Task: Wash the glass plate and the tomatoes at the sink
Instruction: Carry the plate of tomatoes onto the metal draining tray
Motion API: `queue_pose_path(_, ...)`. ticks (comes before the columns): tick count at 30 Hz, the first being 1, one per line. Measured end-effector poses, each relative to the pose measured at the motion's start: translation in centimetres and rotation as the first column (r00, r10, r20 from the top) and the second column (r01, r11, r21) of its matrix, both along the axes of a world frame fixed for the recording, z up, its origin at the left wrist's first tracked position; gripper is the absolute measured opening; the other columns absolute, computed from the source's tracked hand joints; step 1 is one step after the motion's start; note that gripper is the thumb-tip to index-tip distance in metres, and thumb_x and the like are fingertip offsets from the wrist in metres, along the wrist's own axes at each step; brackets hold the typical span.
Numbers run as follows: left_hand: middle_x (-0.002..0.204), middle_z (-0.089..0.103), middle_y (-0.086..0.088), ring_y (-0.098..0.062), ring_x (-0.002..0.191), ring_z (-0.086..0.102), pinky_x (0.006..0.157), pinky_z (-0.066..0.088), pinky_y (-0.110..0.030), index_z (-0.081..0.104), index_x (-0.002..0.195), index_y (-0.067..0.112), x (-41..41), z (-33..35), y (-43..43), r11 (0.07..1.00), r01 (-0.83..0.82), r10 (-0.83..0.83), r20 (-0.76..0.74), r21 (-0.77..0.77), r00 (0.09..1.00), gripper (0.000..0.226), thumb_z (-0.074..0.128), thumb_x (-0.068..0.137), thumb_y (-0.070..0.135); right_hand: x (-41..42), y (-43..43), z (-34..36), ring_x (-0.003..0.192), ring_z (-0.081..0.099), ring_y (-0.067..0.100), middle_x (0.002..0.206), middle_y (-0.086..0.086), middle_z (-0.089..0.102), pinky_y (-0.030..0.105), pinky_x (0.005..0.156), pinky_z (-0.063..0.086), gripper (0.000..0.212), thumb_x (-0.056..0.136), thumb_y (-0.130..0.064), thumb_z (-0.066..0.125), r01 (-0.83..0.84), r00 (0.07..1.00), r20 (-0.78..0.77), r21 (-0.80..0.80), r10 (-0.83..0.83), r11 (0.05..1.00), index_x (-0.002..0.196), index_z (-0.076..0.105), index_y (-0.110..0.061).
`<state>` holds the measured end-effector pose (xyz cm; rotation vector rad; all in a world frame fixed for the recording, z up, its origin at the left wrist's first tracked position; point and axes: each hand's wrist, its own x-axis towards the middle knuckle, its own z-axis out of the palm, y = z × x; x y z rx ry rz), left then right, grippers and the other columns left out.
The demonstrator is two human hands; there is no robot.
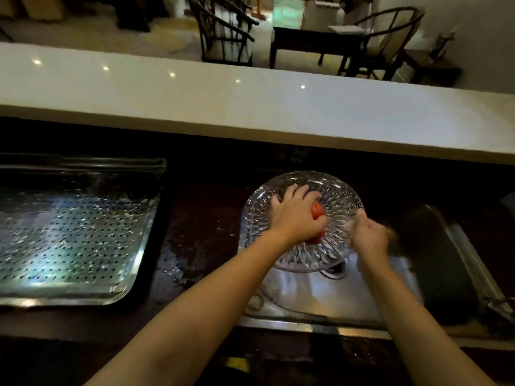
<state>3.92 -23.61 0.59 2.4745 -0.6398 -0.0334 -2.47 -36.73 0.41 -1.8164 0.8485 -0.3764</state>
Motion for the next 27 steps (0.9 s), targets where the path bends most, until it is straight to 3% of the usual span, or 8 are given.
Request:
queue_pose_path(6,0.144,0.041,0.000,-0.021,0.137,0.027,0.108,0.013,-0.052,0.053,0.120,0.025,-2.0,2.5,8.7,0.968,-0.243,0.232,0.136,0.069,0.963,0.049,0.056,0.076,0.047,0.5,8.4,0.1,0.047,0.038,0.014,0.053,0.002,0.043,0.026,0.046,0.029,0.044,0.098,-0.031,0.039,-0.192,0.976,0.136,0.169,0.170,0.967,0.058,0.046,-0.016)
queue_pose_path(11,0.151,0.031,-0.001,-0.022,0.142,0.020,0.109,0.005,-0.057,0.053,0.122,0.033,-3.3,4.2,17.6,0.925,-0.348,0.327,0.145,0.151,0.934,0.053,0.045,0.074,0.054,1.0,16.8,0.3,0.055,0.051,0.017,0.059,0.001,0.055,0.033,0.063,0.041,0.045,0.098,-0.032,0.038,-0.242,0.966,0.158,0.273,0.205,0.931,0.058,0.054,-0.018)
queue_pose_path(13,0.153,0.027,0.001,-0.023,0.142,0.017,0.110,0.003,-0.057,0.052,0.122,0.035,-3.7,4.7,21.1,0.907,-0.379,0.364,0.108,0.183,0.925,0.054,0.040,0.074,0.058,1.3,20.0,0.5,0.051,0.051,0.020,0.055,0.003,0.055,0.035,0.062,0.042,0.050,0.098,-0.035,0.037,-0.281,0.957,0.157,0.271,0.245,0.921,0.055,0.054,-0.016)
queue_pose_path(17,0.155,0.022,0.003,-0.024,0.143,0.014,0.109,0.005,-0.057,0.047,0.126,0.037,-3.9,4.9,26.8,0.882,-0.418,0.411,0.078,0.219,0.908,0.051,0.045,0.081,0.060,1.8,25.9,1.2,0.071,0.062,0.034,0.066,0.013,0.063,0.045,0.074,0.050,0.053,0.096,-0.039,0.035,-0.317,0.945,0.156,0.240,0.286,0.917,0.052,0.055,-0.017)
queue_pose_path(20,0.154,0.023,0.001,-0.023,0.143,0.013,0.109,0.006,-0.058,0.043,0.130,0.035,-3.5,4.7,30.3,0.870,-0.415,0.399,0.113,0.266,0.910,0.060,0.042,0.079,0.066,2.3,29.7,1.2,0.084,0.064,0.036,0.084,0.020,0.071,0.039,0.080,0.048,0.053,0.096,-0.038,0.033,-0.305,0.950,0.130,0.176,0.285,0.936,0.063,0.065,-0.012)
queue_pose_path(24,0.154,0.022,0.002,-0.022,0.143,0.011,0.109,0.003,-0.058,0.042,0.131,0.034,-2.1,4.1,34.9,0.871,-0.399,0.377,0.129,0.286,0.917,0.058,0.048,0.080,0.061,3.5,35.0,0.4,0.087,0.065,0.041,0.081,0.019,0.068,0.049,0.084,0.052,0.052,0.095,-0.039,0.033,-0.301,0.953,0.102,0.232,0.285,0.925,0.056,0.057,-0.017)
queue_pose_path(27,0.154,0.023,0.002,-0.022,0.143,0.012,0.110,0.004,-0.059,0.043,0.131,0.033,-0.5,3.5,38.9,0.887,-0.364,0.352,0.095,0.283,0.931,0.054,0.052,0.082,0.052,4.5,38.7,-0.5,0.087,0.065,0.037,0.088,0.019,0.071,0.047,0.082,0.052,0.053,0.096,-0.040,0.033,-0.274,0.962,0.064,0.222,0.267,0.936,0.070,0.067,-0.010)
